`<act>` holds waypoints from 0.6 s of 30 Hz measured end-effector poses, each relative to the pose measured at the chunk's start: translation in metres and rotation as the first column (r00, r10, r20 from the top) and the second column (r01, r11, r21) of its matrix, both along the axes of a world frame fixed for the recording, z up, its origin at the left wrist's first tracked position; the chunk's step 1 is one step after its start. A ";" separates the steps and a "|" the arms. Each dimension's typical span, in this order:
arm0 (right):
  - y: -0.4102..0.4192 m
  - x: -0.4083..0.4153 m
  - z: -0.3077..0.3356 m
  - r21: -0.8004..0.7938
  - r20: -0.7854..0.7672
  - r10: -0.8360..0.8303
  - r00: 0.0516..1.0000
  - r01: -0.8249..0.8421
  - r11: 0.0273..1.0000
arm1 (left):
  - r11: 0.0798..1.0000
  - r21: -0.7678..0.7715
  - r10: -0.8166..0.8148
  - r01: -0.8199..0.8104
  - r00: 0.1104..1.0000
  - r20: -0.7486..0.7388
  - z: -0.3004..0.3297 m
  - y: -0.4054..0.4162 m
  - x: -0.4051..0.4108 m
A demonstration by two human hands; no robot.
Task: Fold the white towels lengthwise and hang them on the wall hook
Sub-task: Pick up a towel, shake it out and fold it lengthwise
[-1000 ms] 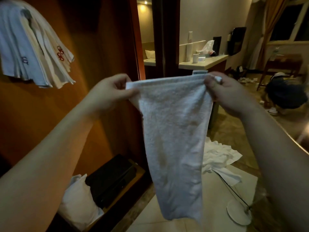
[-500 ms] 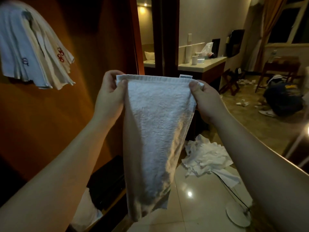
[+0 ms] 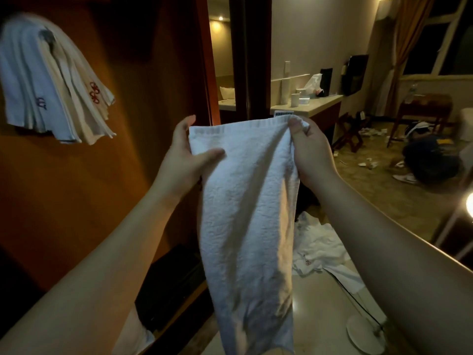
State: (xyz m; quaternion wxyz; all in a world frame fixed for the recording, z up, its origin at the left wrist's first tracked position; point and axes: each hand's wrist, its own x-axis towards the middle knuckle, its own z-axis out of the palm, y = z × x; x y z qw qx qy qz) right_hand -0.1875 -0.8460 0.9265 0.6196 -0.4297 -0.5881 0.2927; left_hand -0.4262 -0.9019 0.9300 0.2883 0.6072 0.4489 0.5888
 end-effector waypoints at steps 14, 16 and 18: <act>0.003 0.021 0.007 0.164 0.186 -0.114 0.976 0.084 0.983 | 0.998 -0.029 0.063 -0.057 0.956 0.286 -0.015 0.007 0.025; 0.004 0.025 0.008 0.189 0.169 -0.148 0.974 0.115 0.975 | 0.998 0.027 0.054 -0.065 0.953 0.299 -0.012 0.006 0.033; 0.006 0.029 0.008 0.195 0.148 -0.164 0.975 0.134 0.972 | 0.994 0.076 0.054 -0.079 0.954 0.295 -0.009 0.006 0.037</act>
